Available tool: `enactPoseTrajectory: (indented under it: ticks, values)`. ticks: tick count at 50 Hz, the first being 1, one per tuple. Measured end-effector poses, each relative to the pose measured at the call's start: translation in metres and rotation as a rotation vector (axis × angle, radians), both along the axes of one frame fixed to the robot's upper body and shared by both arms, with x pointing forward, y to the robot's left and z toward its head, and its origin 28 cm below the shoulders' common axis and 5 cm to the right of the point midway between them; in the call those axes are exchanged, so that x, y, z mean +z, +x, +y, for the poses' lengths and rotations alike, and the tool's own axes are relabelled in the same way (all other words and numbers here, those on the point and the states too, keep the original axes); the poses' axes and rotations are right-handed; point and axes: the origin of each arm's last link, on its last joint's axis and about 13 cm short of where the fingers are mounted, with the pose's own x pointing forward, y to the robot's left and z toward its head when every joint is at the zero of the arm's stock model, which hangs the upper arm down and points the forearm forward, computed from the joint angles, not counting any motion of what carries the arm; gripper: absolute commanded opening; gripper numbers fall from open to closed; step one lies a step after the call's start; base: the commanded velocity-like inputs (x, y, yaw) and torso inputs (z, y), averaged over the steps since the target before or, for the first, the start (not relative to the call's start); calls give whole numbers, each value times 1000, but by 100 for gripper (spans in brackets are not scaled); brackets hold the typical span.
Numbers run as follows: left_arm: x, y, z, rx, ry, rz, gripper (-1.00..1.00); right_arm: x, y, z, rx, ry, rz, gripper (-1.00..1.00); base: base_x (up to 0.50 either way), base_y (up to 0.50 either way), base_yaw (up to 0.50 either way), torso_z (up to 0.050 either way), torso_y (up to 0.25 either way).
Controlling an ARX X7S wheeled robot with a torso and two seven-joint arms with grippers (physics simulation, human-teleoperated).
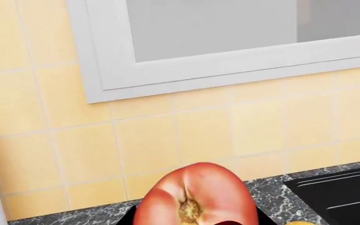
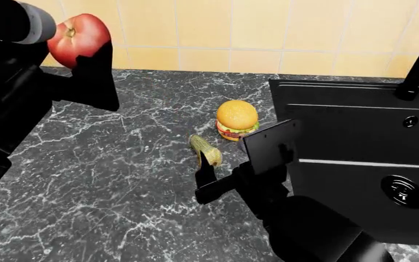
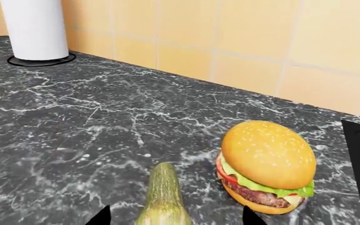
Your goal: Pick up the fruits and vegetables and place them in the sink. Turn on the sink faucet to wash them. Then turn the sink off and put them in the tray.
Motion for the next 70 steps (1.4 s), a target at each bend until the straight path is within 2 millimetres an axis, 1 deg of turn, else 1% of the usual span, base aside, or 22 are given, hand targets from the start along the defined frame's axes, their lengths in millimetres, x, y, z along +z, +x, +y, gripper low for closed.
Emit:
enactPoseTrajectory:
  ticks: [16, 46, 47, 53, 58, 65, 70]
  values:
    - [-2, 2, 0, -1, 2, 0, -100, -18, 12, 14, -2, -18, 52, 100, 0, 0, 0, 0, 0]
    - [-5, 3, 3, -1, -1, 0, -100, -32, 34, 29, -16, -60, 106, 100, 0, 0, 0, 0, 0]
    - [-5, 3, 4, -1, -1, 0, -100, -32, 34, 29, -15, -60, 107, -100, 0, 0, 0, 0, 0]
    - [-4, 3, 4, -1, 0, -2, -100, -31, 36, 28, -22, -73, 110, -100, 0, 0, 0, 0, 0]
    - [-5, 2, 3, -3, 3, -3, -100, -29, 33, 24, -21, -82, 114, -100, 0, 0, 0, 0, 0]
    - [-5, 1, 2, -7, 10, -4, -100, -25, 23, 15, -10, -98, 117, -100, 0, 0, 0, 0, 2]
    - [-5, 0, 2, -9, 15, -8, -100, -16, 13, 7, 5, -102, 107, -100, 0, 0, 0, 0, 0]
